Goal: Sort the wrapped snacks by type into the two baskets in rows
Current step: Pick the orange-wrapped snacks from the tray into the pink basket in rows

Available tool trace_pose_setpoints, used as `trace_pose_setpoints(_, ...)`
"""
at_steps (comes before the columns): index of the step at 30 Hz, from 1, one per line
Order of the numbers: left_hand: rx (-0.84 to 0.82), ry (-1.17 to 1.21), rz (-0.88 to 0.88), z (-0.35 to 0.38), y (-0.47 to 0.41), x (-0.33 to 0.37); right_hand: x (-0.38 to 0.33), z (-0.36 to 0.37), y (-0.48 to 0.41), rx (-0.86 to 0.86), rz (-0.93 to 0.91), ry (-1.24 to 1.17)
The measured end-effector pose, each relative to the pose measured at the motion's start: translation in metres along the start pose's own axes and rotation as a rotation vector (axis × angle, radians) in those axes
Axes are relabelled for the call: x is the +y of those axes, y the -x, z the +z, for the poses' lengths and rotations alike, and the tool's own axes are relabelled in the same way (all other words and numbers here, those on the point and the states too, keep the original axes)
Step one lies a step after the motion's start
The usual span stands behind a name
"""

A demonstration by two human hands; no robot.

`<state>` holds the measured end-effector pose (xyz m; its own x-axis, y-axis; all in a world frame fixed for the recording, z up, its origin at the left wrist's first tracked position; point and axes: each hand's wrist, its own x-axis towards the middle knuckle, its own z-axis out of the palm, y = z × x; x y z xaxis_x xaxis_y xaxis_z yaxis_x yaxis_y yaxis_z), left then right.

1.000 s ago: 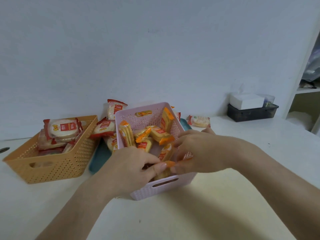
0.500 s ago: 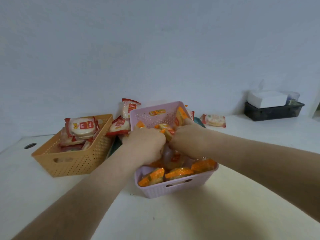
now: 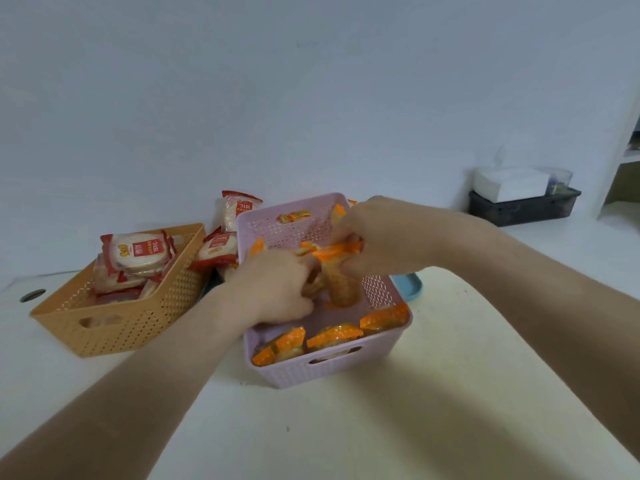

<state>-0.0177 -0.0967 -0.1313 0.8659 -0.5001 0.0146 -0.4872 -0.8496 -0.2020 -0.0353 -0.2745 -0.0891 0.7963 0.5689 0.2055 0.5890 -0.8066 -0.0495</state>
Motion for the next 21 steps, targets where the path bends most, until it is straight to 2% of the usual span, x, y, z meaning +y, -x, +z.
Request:
trace_pose_setpoints(4, 0.047, 0.363, -0.044, -0.017, 0.011, 0.0, 0.001, 0.008, 0.017, 0.001, 0.062, 0.068)
trace_pose_setpoints(8, 0.099, 0.319, -0.024, -0.022, 0.008, 0.009, 0.003, 0.022, 0.025, -0.15, 0.107, 0.094)
trace_pose_setpoints(10, 0.031, 0.275, 0.009, -0.019, 0.005, 0.017, 0.004, 0.024, 0.028, -0.235, 0.146, 0.122)
trace_pose_setpoints(12, -0.052, 0.335, 0.0, -0.016, 0.005, 0.023, 0.004, 0.023, 0.027, -0.276, 0.168, 0.117)
trace_pose_setpoints(14, -0.11, 0.465, -0.018, -0.016, 0.007, 0.022, 0.005, 0.023, 0.025, -0.268, 0.168, 0.082)
trace_pose_setpoints(18, -0.163, 0.649, -0.035, -0.024, 0.021, 0.011, -0.001, 0.02, 0.025, -0.11, 0.116, -0.132)
trace_pose_setpoints(21, 0.049, 0.613, -0.048, -0.033, 0.03, -0.002, -0.009, 0.02, 0.018, -0.088, 0.032, -0.194)
